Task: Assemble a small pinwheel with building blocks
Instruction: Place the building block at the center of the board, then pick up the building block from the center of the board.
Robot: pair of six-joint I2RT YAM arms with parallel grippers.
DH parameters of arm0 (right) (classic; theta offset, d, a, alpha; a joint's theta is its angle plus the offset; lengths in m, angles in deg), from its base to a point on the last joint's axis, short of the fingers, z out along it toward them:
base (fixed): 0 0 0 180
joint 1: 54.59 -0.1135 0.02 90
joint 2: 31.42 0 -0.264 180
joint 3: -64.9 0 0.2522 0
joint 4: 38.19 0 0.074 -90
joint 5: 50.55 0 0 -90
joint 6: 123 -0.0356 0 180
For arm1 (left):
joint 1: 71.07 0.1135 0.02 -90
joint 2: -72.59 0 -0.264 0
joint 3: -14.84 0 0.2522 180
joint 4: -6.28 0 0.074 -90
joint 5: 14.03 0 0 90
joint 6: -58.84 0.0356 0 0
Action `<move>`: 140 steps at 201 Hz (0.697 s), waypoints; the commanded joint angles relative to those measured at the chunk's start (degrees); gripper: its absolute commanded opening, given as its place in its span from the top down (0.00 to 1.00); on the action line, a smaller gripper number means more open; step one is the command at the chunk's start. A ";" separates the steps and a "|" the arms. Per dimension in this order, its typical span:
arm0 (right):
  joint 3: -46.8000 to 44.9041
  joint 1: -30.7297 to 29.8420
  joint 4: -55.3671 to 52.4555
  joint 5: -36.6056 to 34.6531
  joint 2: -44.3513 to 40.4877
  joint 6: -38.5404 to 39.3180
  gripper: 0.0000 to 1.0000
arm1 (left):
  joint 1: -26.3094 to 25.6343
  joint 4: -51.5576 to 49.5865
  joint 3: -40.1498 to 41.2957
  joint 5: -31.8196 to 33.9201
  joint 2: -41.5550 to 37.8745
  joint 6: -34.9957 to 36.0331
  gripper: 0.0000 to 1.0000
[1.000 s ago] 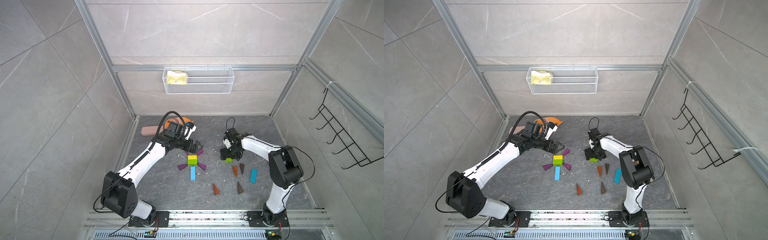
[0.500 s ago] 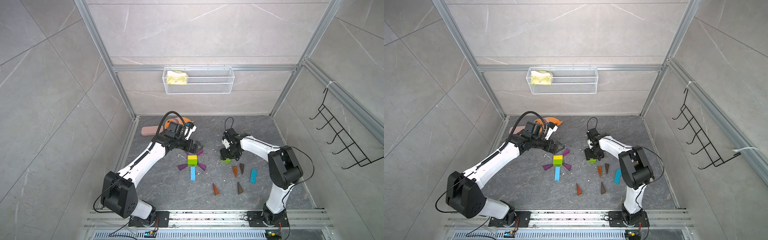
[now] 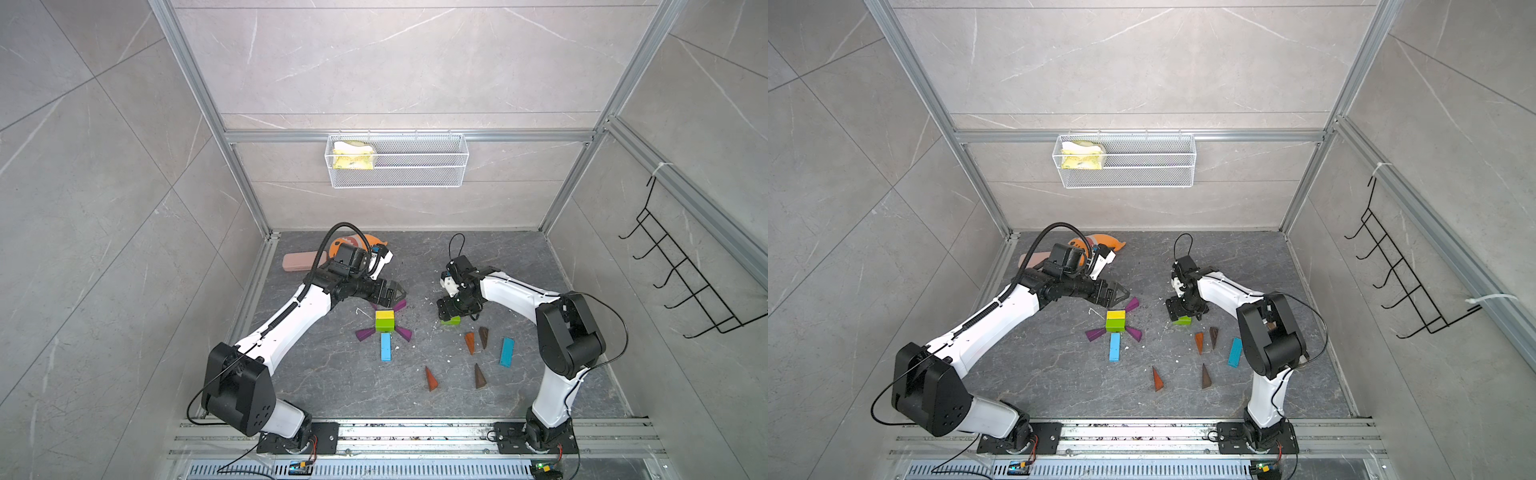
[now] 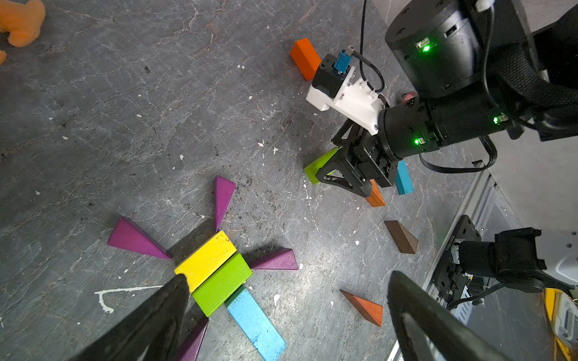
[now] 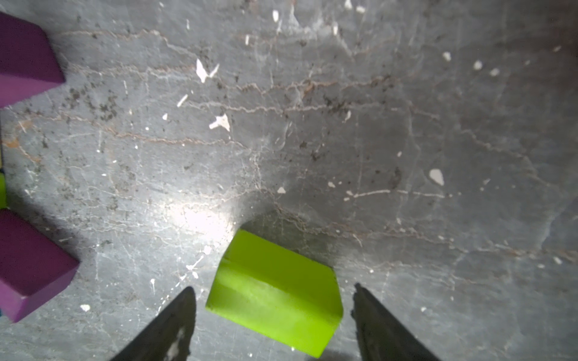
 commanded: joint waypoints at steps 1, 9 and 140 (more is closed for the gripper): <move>-0.91 -0.46 1.43 -0.50 -2.29 0.59 0.13 | -0.22 -0.47 -1.17 -1.27 -1.06 1.23 0.00; -0.64 -0.42 1.39 -0.61 -2.72 0.75 0.10 | -0.21 -0.53 -1.17 -1.17 -1.06 1.30 0.00; 29.80 9.83 -11.10 -10.37 14.87 -30.76 0.03 | -0.24 -0.64 -1.24 -1.24 -0.31 1.45 0.00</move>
